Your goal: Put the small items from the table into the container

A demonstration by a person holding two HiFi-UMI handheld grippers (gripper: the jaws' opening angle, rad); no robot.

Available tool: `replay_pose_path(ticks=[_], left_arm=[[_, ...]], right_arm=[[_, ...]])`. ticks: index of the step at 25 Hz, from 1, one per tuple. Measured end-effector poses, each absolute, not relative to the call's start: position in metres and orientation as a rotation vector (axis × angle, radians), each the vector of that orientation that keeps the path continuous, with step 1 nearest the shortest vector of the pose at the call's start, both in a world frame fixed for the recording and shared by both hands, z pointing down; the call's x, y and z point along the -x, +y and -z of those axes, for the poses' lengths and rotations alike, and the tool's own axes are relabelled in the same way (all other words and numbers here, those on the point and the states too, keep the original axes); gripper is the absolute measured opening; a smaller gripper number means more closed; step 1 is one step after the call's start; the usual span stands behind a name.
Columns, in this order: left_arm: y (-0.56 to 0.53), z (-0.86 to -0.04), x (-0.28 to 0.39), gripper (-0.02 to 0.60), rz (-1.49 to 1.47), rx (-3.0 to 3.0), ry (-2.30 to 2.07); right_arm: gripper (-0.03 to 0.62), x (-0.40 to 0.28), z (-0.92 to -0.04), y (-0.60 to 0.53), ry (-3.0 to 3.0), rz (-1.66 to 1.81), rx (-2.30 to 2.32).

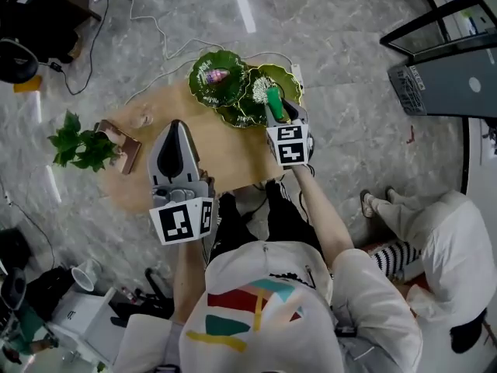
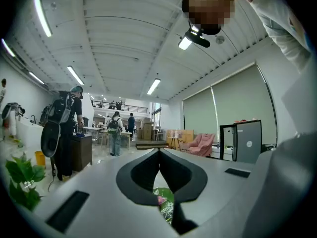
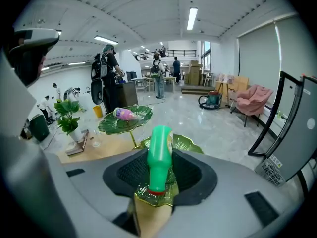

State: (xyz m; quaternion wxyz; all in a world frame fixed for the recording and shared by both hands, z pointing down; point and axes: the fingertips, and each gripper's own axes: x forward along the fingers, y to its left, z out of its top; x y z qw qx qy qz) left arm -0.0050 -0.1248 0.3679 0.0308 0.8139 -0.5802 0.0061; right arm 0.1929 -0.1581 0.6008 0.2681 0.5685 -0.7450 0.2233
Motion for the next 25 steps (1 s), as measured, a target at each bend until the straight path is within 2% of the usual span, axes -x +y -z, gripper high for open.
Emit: replay_pose_path(ticks=[2, 5, 13, 14, 15, 25], left_arm=[[-0.126, -0.382, 0.006, 0.008, -0.037, -2.491, -1.786], [-0.125, -0.395, 0.010, 0.008, -0.047, -2.465, -1.786], [-0.123, -0.374, 0.019, 0.008, 0.025, -2.487, -1.810], [-0.123, -0.368, 0.018, 0.008, 0.038, -2.498, -1.810], [-0.123, -0.362, 0.017, 0.008, 0.051, -2.508, -1.809], [-0.120, -0.293, -0.006, 0.008, 0.196, -2.695, -1.721]], right_arm=[[0.164, -0.192, -0.614, -0.166, -2.005, -0.612, -1.554], [0.243, -0.190, -0.619, -0.171, -2.000, -0.605, -1.611], [0.242, -0.180, -0.571, -0.142, -2.068, -0.609, -1.625], [0.162, -0.183, -0.557, -0.137, -2.069, -0.601, -1.656], [0.012, -0.187, -0.541, -0.132, -2.064, -0.582, -1.699], [0.012, -0.198, -0.407, -0.088, -2.197, -0.424, -1.929]])
